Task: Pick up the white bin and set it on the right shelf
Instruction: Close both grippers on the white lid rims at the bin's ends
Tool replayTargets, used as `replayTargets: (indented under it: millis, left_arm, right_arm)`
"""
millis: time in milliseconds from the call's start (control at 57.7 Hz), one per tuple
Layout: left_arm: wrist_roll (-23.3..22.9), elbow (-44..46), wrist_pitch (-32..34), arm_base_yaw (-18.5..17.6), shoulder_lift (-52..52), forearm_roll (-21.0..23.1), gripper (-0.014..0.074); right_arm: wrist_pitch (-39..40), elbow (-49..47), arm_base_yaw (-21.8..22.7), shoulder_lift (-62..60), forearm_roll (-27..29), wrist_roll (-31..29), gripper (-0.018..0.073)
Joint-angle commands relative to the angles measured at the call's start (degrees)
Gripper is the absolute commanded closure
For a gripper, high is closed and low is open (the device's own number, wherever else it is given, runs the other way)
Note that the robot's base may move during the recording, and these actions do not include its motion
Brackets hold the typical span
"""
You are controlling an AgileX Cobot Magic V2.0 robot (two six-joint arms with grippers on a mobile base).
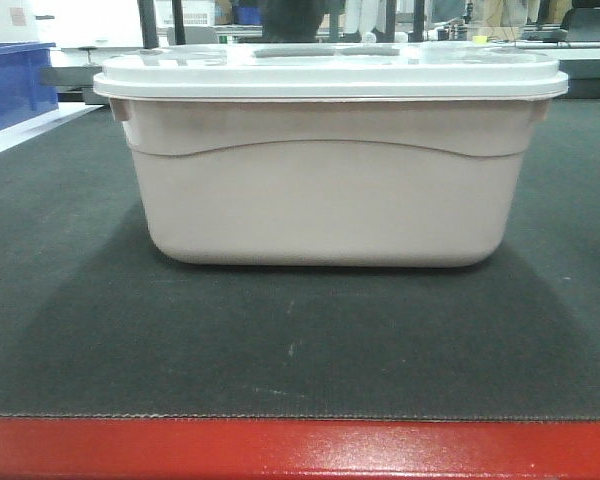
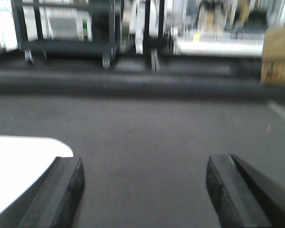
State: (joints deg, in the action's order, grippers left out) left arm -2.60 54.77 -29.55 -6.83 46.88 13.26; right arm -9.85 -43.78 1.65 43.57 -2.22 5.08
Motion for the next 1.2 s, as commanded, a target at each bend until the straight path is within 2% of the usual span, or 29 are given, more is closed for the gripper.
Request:
replayTargets:
  millis: [0,69,156,260,329,399,486,572,659,763,850,1023,1179]
  left_arm:
    - [0.5,6.4,-2.9,-0.5,4.9,2.1,0.0217]
    - [3.8,10.8,-7.0,-0.5,8.8,3.9,0.0217]
    - [8.9,15.4,-10.0,-0.2,13.8,8.6,0.0217]
    - [17.3,19.7,-12.3,3.2,18.2,18.9,0.0217]
    - [23.4,21.9,-15.1,7.9,21.3,27.2,0.0217]
    - [28.7,23.2,-19.5,12.7,24.4,35.0,0.0217]
    - [35.1,23.5,-26.8,18.5,29.0,46.0,0.0217]
    - [39.6,23.5,-33.4,22.5,33.3,53.4,0.0217]
    - [42.8,23.5,-38.9,24.8,37.9,59.2,0.0218]
    - [45.1,23.5,-43.8,25.6,42.9,65.2,0.0218]
    - [46.7,23.5,-47.2,25.6,47.3,70.3,0.0218]
    - [47.9,23.5,-47.2,24.1,53.6,73.6,0.0218]
    - [48.8,23.7,-47.2,20.1,57.6,76.2,0.0218]
  right_arm:
    - [-4.3,-8.0,0.2,4.9,4.2,0.0,-0.0074]
    - [-12.6,-13.5,0.3,8.7,8.1,0.0,-0.0074]
    - [-22.3,-20.3,0.8,13.4,11.4,-0.1,-0.0074]
    - [-32.2,-27.9,2.5,18.6,14.6,-2.0,-0.0074]
    - [-37.5,-32.1,4.8,21.6,18.9,-5.5,-0.0074]
    - [-42.3,-35.1,8.3,24.4,26.1,-10.9,-0.0074]
    - [-46.8,-36.4,13.7,27.4,38.4,-19.2,-0.0074]
    - [-51.4,-36.4,18.7,30.2,50.2,-27.4,-0.0074]
    - [-56.2,-36.4,23.0,33.7,59.2,-33.7,-0.0074]
    - [-62.4,-36.4,26.3,38.9,69.1,-40.1,-0.0074]
    - [-66.4,-36.4,27.1,43.6,75.6,-44.2,-0.0074]
    - [-66.4,-36.4,26.4,51.6,79.3,-47.0,-0.0074]
    - [-66.4,-36.4,24.2,56.5,81.8,-49.0,-0.0074]
